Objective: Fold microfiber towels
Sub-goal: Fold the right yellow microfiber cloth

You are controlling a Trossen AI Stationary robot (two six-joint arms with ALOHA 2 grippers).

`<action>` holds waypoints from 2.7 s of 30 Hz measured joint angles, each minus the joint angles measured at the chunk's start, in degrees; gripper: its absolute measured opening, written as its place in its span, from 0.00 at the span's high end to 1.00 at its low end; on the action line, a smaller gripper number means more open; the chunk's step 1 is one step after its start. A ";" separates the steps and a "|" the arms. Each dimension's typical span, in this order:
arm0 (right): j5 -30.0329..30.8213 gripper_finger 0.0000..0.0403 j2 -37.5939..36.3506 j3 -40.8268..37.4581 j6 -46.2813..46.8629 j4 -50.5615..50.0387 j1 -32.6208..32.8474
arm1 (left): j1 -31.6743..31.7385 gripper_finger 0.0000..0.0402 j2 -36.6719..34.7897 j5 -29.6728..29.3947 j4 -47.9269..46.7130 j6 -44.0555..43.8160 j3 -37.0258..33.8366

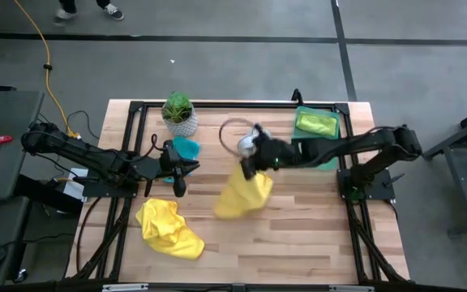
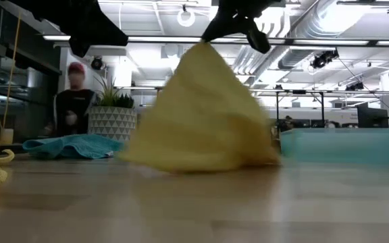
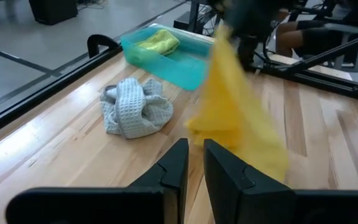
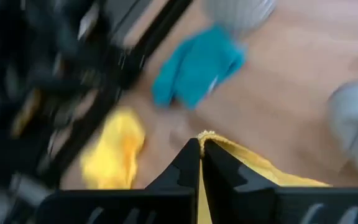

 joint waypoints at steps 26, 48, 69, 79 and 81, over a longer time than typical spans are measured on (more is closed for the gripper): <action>-22.98 1.00 0.92 1.46 -7.94 -16.76 7.44 | 9.68 0.43 19.27 10.45 4.22 9.90 3.67; -29.01 1.00 12.97 1.44 -20.64 -26.91 19.44 | 9.80 0.41 49.51 26.14 24.13 5.38 13.81; -27.08 1.00 12.95 1.44 -22.30 -26.64 19.28 | 24.13 0.41 56.58 51.21 19.64 -7.92 20.79; -26.97 1.00 12.94 1.44 -22.29 -26.43 19.27 | 23.62 0.41 58.62 53.38 22.60 -13.14 20.76; -26.95 1.00 12.94 1.44 -22.28 -26.44 19.27 | 23.55 0.41 58.62 53.70 24.27 -13.10 20.76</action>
